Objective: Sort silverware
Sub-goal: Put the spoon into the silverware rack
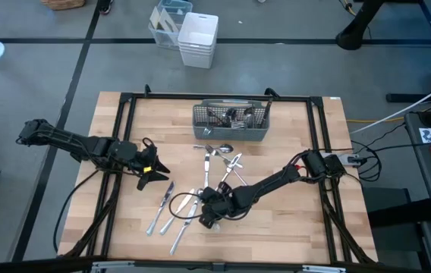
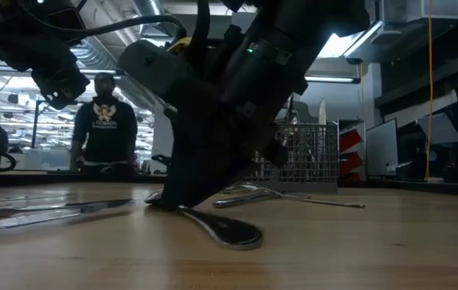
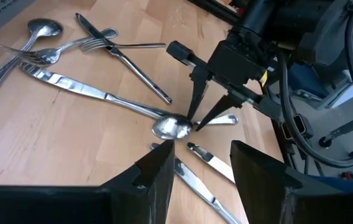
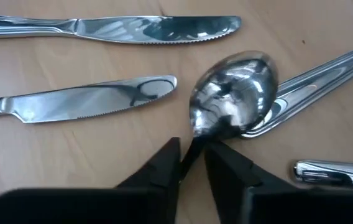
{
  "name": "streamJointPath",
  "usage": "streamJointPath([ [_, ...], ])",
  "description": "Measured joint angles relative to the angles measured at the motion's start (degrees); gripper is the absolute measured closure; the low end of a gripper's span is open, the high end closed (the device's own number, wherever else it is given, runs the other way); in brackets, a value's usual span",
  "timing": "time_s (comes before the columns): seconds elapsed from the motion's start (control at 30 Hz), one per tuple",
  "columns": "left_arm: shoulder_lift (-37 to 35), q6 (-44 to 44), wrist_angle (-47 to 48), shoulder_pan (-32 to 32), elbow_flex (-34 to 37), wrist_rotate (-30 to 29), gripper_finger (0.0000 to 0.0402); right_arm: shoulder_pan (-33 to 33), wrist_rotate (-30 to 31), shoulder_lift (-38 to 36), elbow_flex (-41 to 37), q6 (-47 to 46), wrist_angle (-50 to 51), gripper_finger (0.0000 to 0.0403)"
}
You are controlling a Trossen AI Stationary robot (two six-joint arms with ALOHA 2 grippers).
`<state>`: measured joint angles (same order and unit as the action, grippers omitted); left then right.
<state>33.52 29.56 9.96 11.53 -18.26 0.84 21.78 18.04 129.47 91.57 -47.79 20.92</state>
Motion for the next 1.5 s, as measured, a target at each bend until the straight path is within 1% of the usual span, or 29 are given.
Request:
streamJointPath([
  [0.13,0.00,-1.52,-0.04,0.00,0.00,0.02,0.0251,-0.11,-0.71,0.02,0.00,-0.18,-0.80,0.0382],
  [0.17,0.00,-1.81,-0.08,0.00,0.00,0.02,0.0251,-0.11,-1.17,0.01,0.01,-0.04,-0.71,0.0389],
  [0.33,-1.26,-5.09,-0.77,0.00,0.00,0.00,0.0251,-0.15,-2.70,-0.31,-0.02,0.02,-0.49,0.0385],
  [0.47,-4.22,-7.77,-0.71,0.00,0.02,-0.33,0.0251,-0.13,-4.24,-1.44,-0.08,1.77,0.74,0.0396],
  [0.57,-7.26,-9.44,-0.66,0.00,0.02,-1.21,0.0251,-0.17,-5.87,-2.93,-0.28,3.35,2.09,0.0396],
  [0.67,-9.95,-10.98,-0.32,0.00,0.02,-1.71,0.0251,-0.55,-6.60,-5.92,-0.30,5.80,4.46,0.0399],
  [0.9,-12.93,-15.03,-0.37,0.00,0.06,-3.50,0.0251,-2.67,-5.07,-14.18,-0.28,12.27,10.36,0.0400],
  [1.0,-13.30,-15.82,-3.27,0.00,1.83,-5.49,0.0251,-3.78,-1.78,-18.47,-0.17,17.28,11.71,0.0400],
  [1.1,-13.55,-15.93,-9.04,0.00,5.31,-5.89,0.0251,-5.12,3.68,-22.50,-0.17,23.81,13.32,0.0401],
  [1.17,-13.72,-14.92,-13.57,0.02,7.62,-5.92,0.0251,-6.01,8.69,-25.14,-0.17,28.63,13.90,0.0401],
  [1.3,-13.70,-13.10,-18.76,0.00,10.61,-6.00,0.0251,-7.77,20.59,-29.45,-0.13,36.73,15.65,0.0401],
  [1.4,-13.68,-11.61,-18.98,0.00,11.39,-5.99,0.0251,-9.38,28.48,-31.62,-0.11,39.09,18.78,0.0401],
  [1.5,-13.66,-10.87,-19.09,0.00,11.41,-6.03,0.0251,-11.30,33.54,-33.23,-0.11,39.29,21.84,0.0401],
])
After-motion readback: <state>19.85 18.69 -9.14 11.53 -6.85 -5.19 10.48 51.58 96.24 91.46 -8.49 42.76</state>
